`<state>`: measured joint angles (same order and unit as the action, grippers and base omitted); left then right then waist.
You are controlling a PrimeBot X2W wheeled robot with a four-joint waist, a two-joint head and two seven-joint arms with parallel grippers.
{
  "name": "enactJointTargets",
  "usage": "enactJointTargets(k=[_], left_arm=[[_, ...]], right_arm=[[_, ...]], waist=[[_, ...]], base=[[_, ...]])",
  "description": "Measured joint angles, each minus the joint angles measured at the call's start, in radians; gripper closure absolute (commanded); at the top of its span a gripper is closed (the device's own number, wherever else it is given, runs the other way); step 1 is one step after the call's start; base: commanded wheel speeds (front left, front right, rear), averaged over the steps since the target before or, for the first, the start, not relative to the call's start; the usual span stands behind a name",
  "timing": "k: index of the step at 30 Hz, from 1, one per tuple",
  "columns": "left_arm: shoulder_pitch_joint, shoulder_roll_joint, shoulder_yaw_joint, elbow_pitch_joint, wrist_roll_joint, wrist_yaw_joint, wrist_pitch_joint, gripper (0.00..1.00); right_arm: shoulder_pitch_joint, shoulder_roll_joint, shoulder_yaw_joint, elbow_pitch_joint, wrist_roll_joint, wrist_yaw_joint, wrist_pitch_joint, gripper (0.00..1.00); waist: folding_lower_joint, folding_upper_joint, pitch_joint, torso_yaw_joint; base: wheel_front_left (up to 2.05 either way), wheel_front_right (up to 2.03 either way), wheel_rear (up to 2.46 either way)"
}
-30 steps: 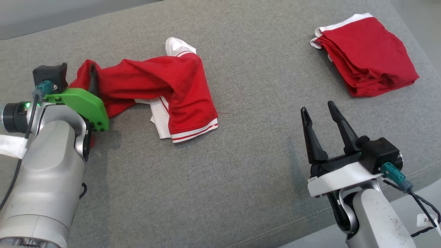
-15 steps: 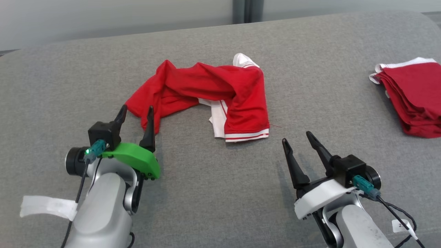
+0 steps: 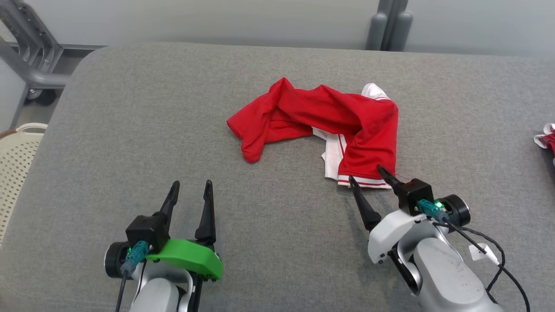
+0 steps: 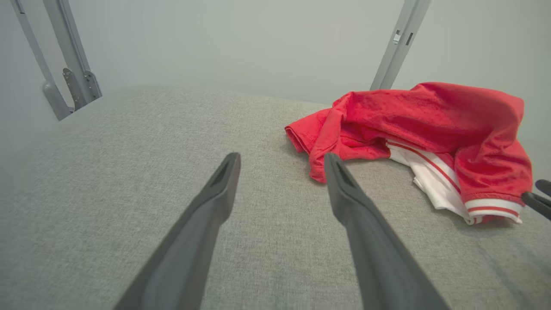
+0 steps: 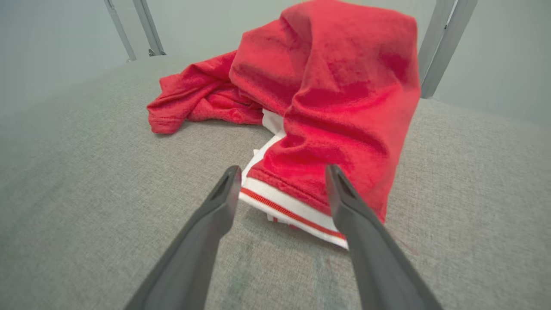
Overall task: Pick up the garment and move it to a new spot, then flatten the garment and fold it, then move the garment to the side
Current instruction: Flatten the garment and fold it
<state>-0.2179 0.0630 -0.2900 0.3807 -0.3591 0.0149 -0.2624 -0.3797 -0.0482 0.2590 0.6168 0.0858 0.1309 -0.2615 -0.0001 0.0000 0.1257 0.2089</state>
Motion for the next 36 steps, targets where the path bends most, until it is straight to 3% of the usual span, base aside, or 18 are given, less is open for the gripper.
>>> enactJointTargets(k=[11,12,13,15,16,22,27,31,36], left_arm=[[0.029,-0.010,-0.010,-0.058,-0.001,0.012,0.000,0.00],[0.029,-0.011,-0.009,-0.059,-0.001,0.012,0.000,0.00],[0.029,-0.011,-0.009,-0.062,-0.001,0.013,0.000,0.00],[0.029,-0.011,-0.007,-0.065,-0.001,0.014,0.000,0.00],[0.029,-0.011,-0.004,-0.067,-0.001,0.016,0.000,0.00],[0.035,-0.012,0.006,-0.071,-0.001,0.023,0.000,0.00],[0.038,-0.012,0.004,-0.074,-0.001,0.025,0.000,0.00],[0.040,-0.012,-0.001,-0.073,-0.007,0.026,0.000,0.00],[0.039,-0.013,-0.016,-0.077,-0.010,0.030,0.000,0.00]], right_arm=[[-0.113,0.000,-0.067,0.221,-0.245,0.000,0.006,0.00],[-0.120,0.001,-0.084,0.230,-0.259,0.000,0.006,0.15],[-0.125,0.001,-0.098,0.238,-0.276,0.000,0.006,0.53],[-0.131,0.000,-0.120,0.243,-0.282,0.000,0.006,0.91],[-0.133,0.000,-0.126,0.244,-0.284,0.000,0.006,1.00],[-0.138,0.000,-0.146,0.177,-0.222,0.000,0.000,1.00],[-0.136,0.000,-0.147,-0.011,-0.164,0.000,-0.001,1.00],[-0.121,0.000,-0.192,-0.147,-0.188,0.000,-0.001,1.00],[-0.122,-0.059,-0.252,-0.193,-0.206,0.000,0.034,1.00]], waist=[[0.0001,0.0000,0.024,0.075],[0.0000,0.0000,0.027,0.078],[0.0000,0.0000,0.031,0.081],[0.0000,0.0000,0.036,0.085],[0.0001,0.0000,0.038,0.085],[0.0000,0.0000,0.040,0.060],[0.0000,0.0000,0.039,0.028],[0.0000,0.0000,0.035,0.002],[0.0001,0.0000,0.039,-0.011]], base=[[0.00,0.00,0.00],[0.00,0.00,0.00],[0.00,0.00,0.00],[0.00,0.00,0.00],[0.00,0.00,0.00],[0.00,0.00,0.00],[0.00,0.00,0.00],[0.00,0.00,0.00],[0.00,0.00,0.00]])
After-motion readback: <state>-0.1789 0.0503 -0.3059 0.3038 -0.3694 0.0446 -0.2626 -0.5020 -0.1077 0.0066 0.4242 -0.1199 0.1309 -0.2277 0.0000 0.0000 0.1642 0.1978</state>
